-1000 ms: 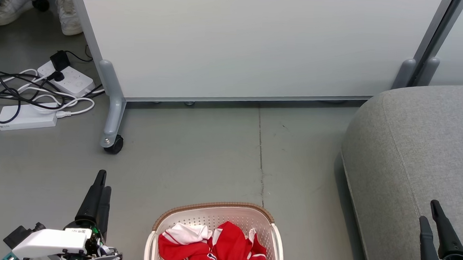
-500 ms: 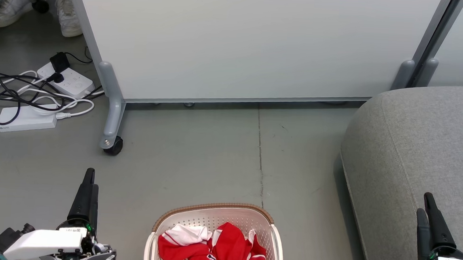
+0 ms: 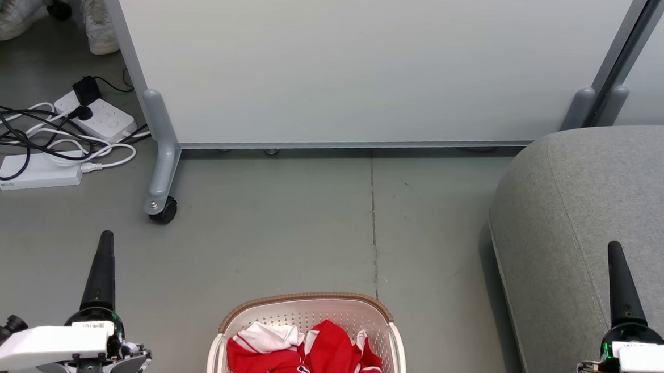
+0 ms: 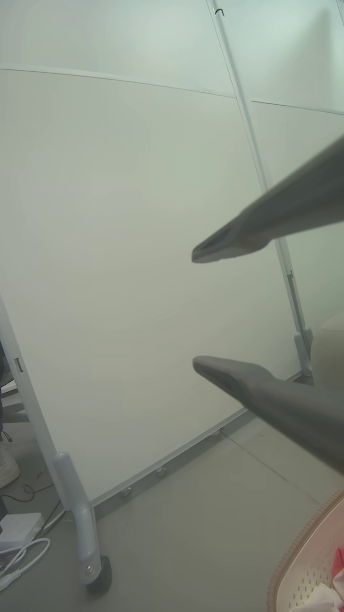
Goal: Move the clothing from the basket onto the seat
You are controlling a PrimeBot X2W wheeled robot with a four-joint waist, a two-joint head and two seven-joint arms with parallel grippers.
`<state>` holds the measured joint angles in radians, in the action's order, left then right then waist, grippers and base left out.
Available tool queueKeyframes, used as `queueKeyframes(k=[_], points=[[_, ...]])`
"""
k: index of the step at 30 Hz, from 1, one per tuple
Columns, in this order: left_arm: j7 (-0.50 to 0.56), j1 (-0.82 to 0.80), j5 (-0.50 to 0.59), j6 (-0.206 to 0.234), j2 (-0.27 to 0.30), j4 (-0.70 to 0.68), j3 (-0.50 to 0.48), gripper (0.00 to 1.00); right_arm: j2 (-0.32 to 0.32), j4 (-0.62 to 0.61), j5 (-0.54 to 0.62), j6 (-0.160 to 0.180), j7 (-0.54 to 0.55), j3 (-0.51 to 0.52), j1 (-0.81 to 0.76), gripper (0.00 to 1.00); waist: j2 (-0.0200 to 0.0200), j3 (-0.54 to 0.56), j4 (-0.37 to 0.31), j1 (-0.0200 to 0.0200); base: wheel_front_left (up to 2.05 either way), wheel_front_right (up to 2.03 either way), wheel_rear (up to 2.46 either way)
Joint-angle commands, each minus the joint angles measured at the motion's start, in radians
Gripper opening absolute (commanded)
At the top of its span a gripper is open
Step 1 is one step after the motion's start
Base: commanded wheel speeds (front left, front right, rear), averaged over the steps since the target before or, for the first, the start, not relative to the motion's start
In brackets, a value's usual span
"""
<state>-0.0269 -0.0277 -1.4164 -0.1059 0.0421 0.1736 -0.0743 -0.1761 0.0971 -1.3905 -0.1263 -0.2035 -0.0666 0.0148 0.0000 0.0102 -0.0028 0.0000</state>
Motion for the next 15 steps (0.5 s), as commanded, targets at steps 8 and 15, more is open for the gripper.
queueKeyframes(k=[8, 15], points=[[-0.039, -0.029, 0.138, -0.010, 0.007, -0.066, -0.051, 1.00, -0.030, -0.055, 0.287, -0.004, -0.015, -0.028, 0.064, 1.00, 0.0000, 0.001, 0.000, 0.0000, 0.00, 0.00, 0.00], [-0.063, -0.022, 0.265, -0.012, 0.007, -0.109, -0.041, 1.00, -0.016, -0.074, 0.494, -0.004, -0.021, -0.050, 0.079, 1.00, 0.0000, 0.003, -0.002, 0.0000, 0.00, 0.00, 0.00]])
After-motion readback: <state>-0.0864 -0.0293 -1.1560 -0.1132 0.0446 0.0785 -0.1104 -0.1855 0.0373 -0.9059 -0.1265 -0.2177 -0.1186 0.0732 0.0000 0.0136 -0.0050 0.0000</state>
